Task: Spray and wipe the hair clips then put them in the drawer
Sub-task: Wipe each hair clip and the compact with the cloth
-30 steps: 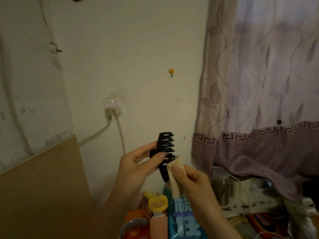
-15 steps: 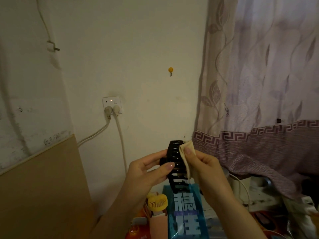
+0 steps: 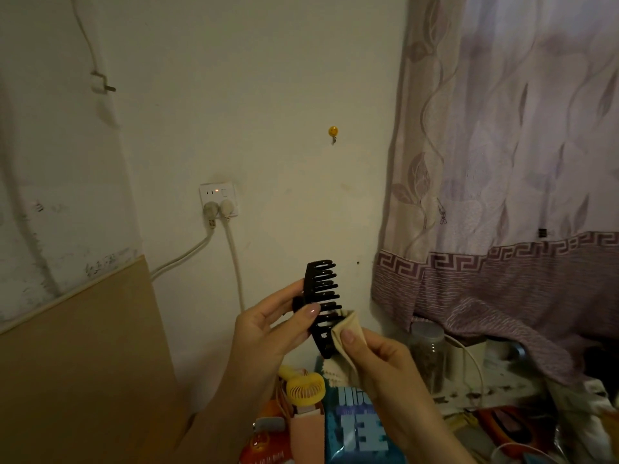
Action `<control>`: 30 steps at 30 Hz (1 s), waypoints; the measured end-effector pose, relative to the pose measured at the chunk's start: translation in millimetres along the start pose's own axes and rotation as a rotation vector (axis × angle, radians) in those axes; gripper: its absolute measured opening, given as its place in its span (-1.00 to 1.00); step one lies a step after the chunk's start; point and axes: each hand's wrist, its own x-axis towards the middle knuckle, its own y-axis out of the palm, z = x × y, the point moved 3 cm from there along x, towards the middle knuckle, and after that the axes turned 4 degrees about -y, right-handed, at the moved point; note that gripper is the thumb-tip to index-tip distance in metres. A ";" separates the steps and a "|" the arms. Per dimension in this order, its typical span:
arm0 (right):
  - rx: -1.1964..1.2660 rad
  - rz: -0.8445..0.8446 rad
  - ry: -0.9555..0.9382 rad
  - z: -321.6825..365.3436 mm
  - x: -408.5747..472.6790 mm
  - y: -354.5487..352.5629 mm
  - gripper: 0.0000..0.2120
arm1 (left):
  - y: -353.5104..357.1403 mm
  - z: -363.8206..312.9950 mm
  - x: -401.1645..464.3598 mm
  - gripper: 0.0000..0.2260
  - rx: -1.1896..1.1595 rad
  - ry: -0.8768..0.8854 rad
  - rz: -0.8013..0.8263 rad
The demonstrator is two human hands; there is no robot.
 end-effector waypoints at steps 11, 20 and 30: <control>-0.244 0.092 -0.006 16.9 2.9 -16.8 -0.74 | -7.8 -15.4 9.9 -0.33 0.337 -0.107 0.166; -0.281 0.047 -0.055 21.1 2.9 -20.0 -0.77 | -10.5 -14.2 12.8 -0.49 0.328 -0.066 0.063; -0.248 -0.089 -0.050 13.7 -0.7 -32.7 -0.66 | -19.9 -11.1 8.3 -0.45 0.151 -0.069 -0.029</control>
